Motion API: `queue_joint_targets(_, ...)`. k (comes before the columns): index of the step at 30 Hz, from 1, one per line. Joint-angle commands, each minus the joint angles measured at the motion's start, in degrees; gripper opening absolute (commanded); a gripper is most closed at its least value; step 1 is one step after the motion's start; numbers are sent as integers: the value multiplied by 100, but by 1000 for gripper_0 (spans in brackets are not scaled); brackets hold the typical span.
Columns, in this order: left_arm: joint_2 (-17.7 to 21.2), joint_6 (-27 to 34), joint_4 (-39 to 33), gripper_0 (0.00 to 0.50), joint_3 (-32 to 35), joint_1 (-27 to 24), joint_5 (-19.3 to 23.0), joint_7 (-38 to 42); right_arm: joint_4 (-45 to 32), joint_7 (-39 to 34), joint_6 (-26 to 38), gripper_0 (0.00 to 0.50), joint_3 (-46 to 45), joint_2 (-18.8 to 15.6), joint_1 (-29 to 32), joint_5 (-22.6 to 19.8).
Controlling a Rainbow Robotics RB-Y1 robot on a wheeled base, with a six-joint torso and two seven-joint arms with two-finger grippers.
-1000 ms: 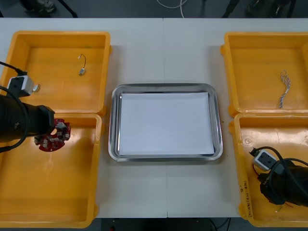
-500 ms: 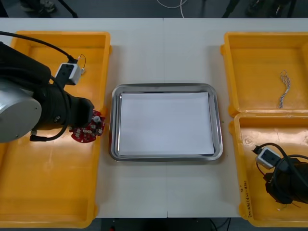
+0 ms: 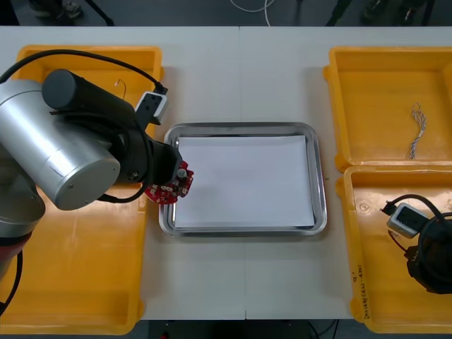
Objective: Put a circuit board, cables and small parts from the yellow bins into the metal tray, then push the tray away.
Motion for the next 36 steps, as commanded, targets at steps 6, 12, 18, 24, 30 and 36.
queue_joint_targets(6,-193,-670,571,0,-831,-446,-399,203,-294,-255,763,0,-1086,-28,-309,-1010)
queue_joint_targets(12,-254,-960,826,0,-1279,-525,-645,238,-294,-317,1458,0,-1728,-28,-537,-1564)
queue_joint_targets(18,-298,-1119,993,0,-1499,-569,-716,264,-294,-396,1897,0,-1913,-107,-863,-1669)
queue_joint_targets(24,-307,-1365,1274,0,-1683,-569,-804,282,-294,-510,2011,0,-1913,-300,-1284,-1731)
queue_joint_targets(30,-325,-1602,1494,0,-1789,-560,-839,308,-294,-616,2231,0,-1710,-327,-1733,-1766)
queue_joint_targets(36,-333,-1699,1582,0,-1824,-560,-839,326,-286,-730,2310,0,-1218,-353,-2295,-1792)
